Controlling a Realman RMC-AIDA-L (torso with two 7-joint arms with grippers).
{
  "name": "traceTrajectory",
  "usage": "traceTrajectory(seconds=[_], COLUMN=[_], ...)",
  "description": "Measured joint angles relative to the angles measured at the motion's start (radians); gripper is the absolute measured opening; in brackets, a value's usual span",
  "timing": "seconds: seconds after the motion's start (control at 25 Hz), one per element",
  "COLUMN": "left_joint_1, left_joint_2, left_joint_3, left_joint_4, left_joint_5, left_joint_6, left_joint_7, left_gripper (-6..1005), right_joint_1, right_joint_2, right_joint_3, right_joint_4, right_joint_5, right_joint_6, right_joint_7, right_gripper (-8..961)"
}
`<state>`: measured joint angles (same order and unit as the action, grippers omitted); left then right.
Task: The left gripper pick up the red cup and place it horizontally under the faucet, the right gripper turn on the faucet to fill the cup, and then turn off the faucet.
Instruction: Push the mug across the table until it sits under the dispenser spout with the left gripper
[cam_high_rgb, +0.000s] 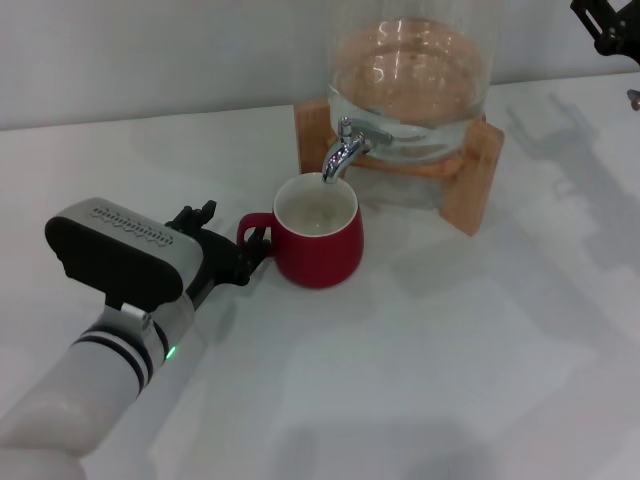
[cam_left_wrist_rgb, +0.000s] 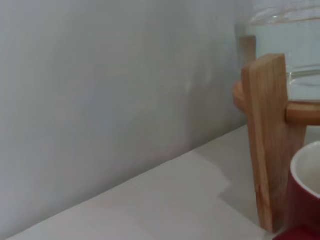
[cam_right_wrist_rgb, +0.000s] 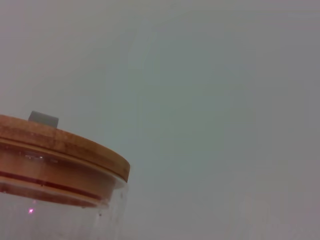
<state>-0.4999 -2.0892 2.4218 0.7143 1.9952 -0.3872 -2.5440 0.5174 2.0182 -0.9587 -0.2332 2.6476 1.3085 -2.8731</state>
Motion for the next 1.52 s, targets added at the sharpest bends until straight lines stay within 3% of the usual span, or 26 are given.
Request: traceTrajectory(seconds=[0.4,1.52], left_joint_1=[0.065,0.104], left_joint_2=[0.000,-0.002], left_joint_3=[-0.063,-0.065], left_joint_4=[0.078,0.153], left_joint_5=[-0.003,-0.024], left_joint_6=[0.035,0.070], left_joint_7=[0.124,0.208], left_gripper=[696,697], right_joint_1=[-0.001,-0.001], right_joint_2=[-0.001,-0.001], right_joint_3=[0.000,0.000], right_joint_4=[0.000,0.000], right_joint_5=[0.000,0.000], right_joint_6=[0.000,0.000], right_joint_7=[0.000,0.000], right_gripper=[691,691])
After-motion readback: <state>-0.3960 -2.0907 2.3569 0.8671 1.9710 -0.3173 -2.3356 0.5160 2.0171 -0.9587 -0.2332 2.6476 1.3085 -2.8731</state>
